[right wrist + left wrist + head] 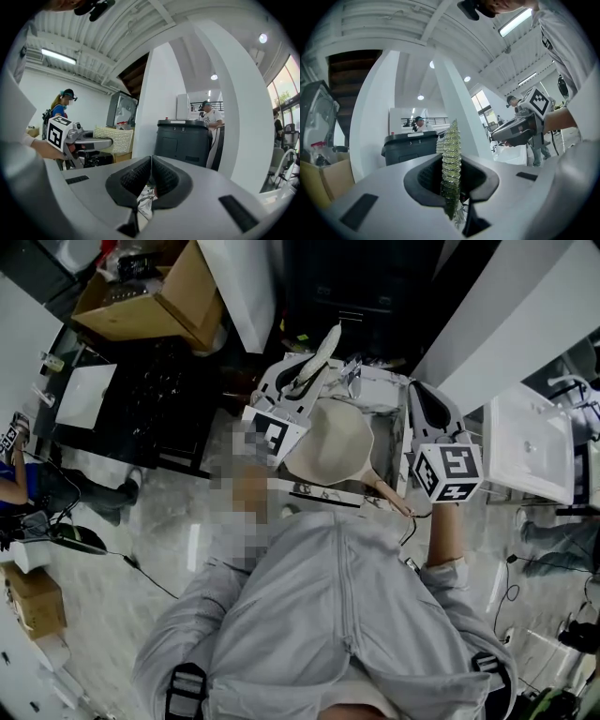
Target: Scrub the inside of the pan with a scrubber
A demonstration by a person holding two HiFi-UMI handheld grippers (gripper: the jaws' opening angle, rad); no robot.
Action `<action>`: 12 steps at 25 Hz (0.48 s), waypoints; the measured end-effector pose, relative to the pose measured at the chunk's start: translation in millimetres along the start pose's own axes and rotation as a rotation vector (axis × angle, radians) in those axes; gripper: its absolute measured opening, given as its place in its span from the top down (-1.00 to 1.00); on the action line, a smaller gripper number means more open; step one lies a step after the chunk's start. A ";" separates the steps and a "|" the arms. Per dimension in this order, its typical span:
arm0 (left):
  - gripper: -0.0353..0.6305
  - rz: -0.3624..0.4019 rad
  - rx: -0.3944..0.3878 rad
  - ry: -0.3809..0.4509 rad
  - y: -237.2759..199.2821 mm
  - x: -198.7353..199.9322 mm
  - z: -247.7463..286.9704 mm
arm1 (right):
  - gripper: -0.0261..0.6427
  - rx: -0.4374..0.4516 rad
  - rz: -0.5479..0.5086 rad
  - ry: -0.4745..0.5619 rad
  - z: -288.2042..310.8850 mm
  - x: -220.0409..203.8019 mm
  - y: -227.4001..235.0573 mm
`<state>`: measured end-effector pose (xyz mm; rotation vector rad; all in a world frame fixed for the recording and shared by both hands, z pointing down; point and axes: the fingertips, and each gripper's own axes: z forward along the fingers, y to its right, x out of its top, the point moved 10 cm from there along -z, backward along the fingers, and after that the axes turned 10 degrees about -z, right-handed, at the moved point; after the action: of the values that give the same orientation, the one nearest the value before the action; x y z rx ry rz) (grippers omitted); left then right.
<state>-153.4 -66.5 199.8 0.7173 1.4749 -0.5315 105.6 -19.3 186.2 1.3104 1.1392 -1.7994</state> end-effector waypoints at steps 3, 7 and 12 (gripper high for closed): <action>0.68 0.017 0.008 0.023 2.4 10.2 -3.9 | 0.82 -0.027 -0.033 0.006 -0.7 4.6 -0.2; 0.68 0.024 0.024 0.038 5.5 15.1 -7.5 | 0.82 -0.047 -0.060 0.018 -3.1 6.3 -1.9; 0.68 0.038 0.029 0.029 8.3 12.7 -9.1 | 0.82 -0.048 -0.080 0.013 -3.4 4.6 -3.6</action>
<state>-153.3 -52.9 188.4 0.7769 1.4808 -0.5163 102.4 -14.7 182.4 1.2668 1.2503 -1.8120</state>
